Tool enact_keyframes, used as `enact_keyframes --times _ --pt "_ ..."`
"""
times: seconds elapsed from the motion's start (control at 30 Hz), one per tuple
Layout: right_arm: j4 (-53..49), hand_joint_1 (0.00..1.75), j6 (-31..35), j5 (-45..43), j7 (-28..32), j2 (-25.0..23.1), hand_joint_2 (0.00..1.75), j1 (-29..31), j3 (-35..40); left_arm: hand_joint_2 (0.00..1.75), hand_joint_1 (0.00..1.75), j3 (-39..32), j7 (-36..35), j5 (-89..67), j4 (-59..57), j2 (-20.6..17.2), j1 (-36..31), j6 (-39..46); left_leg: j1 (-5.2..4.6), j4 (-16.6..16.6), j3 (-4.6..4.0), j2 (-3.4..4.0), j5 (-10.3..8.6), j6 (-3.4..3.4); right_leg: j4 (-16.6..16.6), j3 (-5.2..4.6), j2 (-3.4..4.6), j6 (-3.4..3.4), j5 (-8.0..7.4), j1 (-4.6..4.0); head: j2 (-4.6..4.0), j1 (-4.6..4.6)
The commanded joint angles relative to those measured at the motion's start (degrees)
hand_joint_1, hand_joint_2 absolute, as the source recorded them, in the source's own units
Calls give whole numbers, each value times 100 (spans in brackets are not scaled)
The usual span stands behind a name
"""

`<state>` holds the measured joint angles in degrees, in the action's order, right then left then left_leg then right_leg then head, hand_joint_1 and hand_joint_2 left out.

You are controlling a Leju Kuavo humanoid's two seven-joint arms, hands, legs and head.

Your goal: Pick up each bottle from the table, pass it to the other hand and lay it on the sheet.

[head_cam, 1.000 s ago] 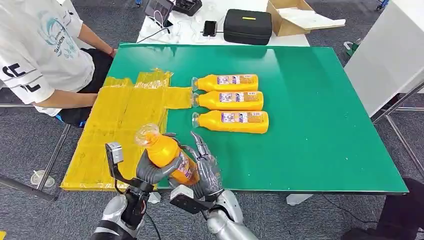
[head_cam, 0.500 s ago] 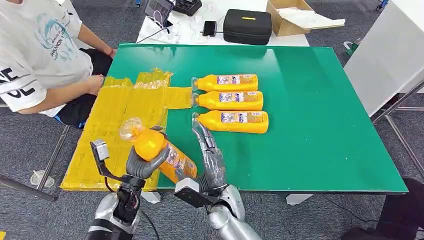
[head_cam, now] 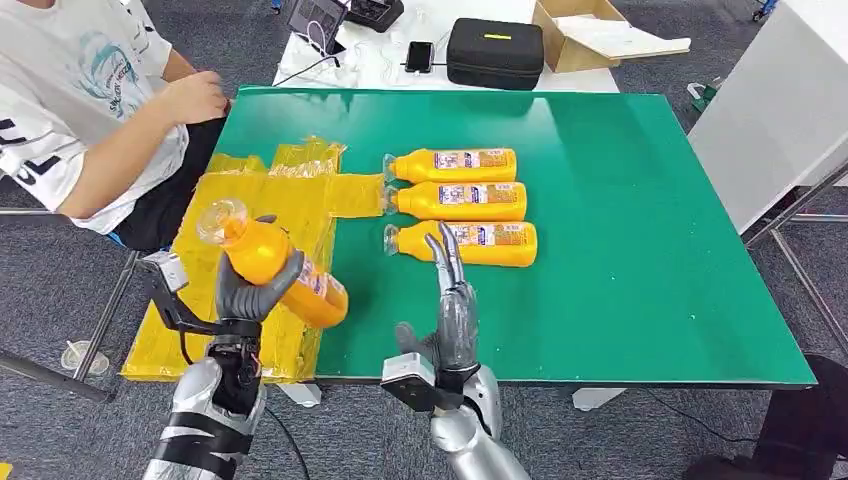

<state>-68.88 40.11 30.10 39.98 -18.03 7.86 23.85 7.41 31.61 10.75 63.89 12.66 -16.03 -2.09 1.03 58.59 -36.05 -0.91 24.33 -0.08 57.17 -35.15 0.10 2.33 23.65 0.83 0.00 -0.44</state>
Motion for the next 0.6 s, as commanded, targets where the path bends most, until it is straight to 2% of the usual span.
enact_keyframes --times 0.03,0.23,0.27,0.3,0.37,0.57,0.6 --pt "-764 0 -11 -4 2 -27 0 -242 -55 175 175 -206 99 -276 -301 -110 -628 245 3 3 9 0 5 3 2 12 -7 -10 5 -6 0 0" --pt "-761 0 -11 11 2 -31 0 -233 -66 175 175 -193 148 -370 -322 -113 -624 328 3 2 13 2 5 3 1 14 -6 -10 5 -5 0 0" --pt "-743 0 -11 -39 2 -2 0 -184 13 175 175 -51 425 -1287 -363 -204 -793 1175 1 0 10 -1 3 3 1 11 -7 -8 5 -3 0 0" --pt "-416 0 -11 -323 2 61 0 146 467 175 175 630 -180 -5093 -1775 -837 -1807 3133 0 -2 12 -4 2 3 -1 15 -10 -8 5 -2 0 0" --pt "-454 0 -11 -592 2 222 0 166 615 175 175 1198 -1018 -7435 -3269 -1308 -2421 3275 3 -1 26 6 8 4 -4 28 -1 -11 7 -6 2 0" --pt "-467 0 -11 -673 2 312 0 95 646 175 175 1112 -1047 -7596 -3500 -1508 -2319 3014 2 -5 18 1 -8 0 -2 19 -3 -8 -1 -4 0 0" --pt "-450 0 -11 -694 2 311 0 90 650 175 175 1082 -1047 -7585 -3515 -1541 -2284 2917 2 -13 39 31 -4 -3 -10 31 21 -19 -9 -6 0 0"
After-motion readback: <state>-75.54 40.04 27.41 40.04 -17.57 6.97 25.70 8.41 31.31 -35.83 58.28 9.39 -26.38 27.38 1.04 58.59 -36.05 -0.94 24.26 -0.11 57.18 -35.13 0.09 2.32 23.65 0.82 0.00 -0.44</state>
